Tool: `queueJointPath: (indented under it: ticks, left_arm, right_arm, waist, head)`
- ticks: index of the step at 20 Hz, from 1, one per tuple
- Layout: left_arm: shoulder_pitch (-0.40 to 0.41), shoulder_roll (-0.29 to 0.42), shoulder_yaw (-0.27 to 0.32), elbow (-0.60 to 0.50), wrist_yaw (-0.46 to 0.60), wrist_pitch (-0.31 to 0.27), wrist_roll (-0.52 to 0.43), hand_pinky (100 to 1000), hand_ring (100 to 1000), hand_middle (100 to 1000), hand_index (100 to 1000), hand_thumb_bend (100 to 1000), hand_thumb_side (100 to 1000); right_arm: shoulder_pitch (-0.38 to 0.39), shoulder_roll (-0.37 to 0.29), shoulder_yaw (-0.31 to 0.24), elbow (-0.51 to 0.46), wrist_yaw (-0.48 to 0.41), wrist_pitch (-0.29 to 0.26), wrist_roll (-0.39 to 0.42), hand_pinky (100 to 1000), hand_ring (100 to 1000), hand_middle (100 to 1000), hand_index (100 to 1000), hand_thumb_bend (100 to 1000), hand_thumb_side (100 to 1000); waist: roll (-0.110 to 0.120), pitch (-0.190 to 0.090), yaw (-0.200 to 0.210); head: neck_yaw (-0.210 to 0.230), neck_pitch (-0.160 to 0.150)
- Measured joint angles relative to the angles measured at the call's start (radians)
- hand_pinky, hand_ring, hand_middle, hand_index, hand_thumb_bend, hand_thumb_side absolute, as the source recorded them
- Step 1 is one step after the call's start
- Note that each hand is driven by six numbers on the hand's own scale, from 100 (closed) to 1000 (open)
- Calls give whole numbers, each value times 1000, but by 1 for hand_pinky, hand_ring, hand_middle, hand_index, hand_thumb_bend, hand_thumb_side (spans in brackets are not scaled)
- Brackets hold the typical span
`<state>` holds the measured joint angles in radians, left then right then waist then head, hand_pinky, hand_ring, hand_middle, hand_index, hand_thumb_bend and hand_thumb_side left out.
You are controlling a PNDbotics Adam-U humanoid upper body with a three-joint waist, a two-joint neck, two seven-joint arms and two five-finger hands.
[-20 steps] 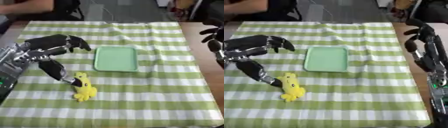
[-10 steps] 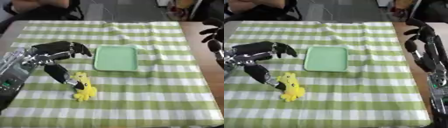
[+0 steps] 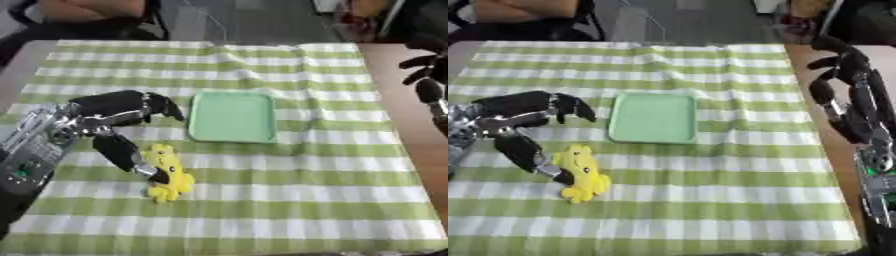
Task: Pick up objects on the table and place them in the box.
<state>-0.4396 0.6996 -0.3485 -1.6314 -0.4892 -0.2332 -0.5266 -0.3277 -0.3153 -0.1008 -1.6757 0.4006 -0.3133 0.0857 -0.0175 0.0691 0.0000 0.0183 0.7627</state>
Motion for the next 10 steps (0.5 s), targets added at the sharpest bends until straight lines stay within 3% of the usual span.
queueJointPath:
  ticks: [10]
  left_arm:
    - [8, -17, -19, 47, -9, -11, -12, 614, 781, 843, 877, 1000, 617]
  right_arm:
    - [-1, 0, 2, 0, 0, -3, 3, 508, 670, 795, 921, 703, 957]
  waist:
    - [-2, 4, -3]
  head:
    - [0, -1]
